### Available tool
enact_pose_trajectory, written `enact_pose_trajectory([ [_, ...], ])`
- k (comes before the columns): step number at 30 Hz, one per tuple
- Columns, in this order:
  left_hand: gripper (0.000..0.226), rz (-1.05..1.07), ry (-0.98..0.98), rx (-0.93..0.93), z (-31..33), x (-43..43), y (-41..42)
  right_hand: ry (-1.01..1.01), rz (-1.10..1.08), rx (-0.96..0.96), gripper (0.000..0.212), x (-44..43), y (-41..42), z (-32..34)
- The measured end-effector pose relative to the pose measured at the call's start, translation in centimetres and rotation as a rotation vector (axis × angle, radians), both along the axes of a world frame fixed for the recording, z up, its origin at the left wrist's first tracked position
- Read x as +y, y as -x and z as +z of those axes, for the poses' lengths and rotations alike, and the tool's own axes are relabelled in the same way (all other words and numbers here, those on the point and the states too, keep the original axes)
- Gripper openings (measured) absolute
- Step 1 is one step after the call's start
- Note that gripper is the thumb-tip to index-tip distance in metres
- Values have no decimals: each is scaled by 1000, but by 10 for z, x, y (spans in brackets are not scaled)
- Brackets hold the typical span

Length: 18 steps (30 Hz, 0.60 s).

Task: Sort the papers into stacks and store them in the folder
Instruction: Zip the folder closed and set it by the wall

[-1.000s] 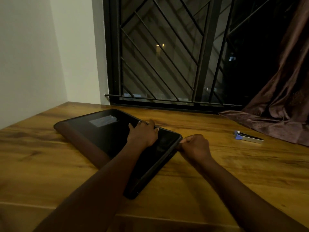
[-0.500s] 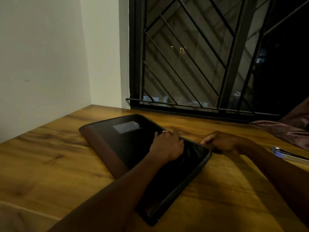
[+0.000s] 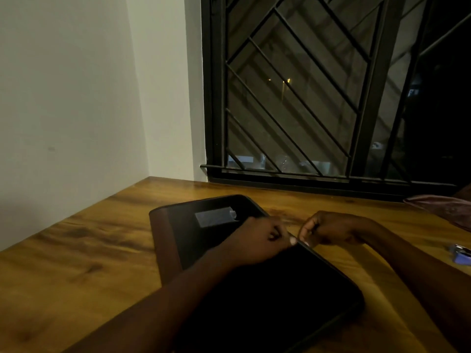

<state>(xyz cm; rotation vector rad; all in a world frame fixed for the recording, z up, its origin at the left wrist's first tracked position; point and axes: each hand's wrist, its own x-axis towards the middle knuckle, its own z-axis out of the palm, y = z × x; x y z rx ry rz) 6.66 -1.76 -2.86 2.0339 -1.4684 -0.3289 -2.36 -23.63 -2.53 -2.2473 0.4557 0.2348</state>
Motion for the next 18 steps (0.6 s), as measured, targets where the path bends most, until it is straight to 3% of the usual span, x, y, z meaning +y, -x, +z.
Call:
enact_pose_trajectory([
  [2, 29, 97, -18, 55, 11, 4, -41, -37, 6, 12, 19, -4, -1, -1],
  [6, 55, 365, -254, -249, -6, 4, -98, -18, 42, 59, 22, -9, -9, 1],
  [10, 67, 379, -233, -323, -17, -4, -99, 17, 55, 52, 23, -12, -28, 1],
  [13, 67, 382, -229, -350, -19, -4, -98, 34, 49, 44, 11, -14, -50, 1],
  [18, 66, 363, -246, -365, -19, -3, -97, 122, 168, 120, 13, -14, -83, 10],
])
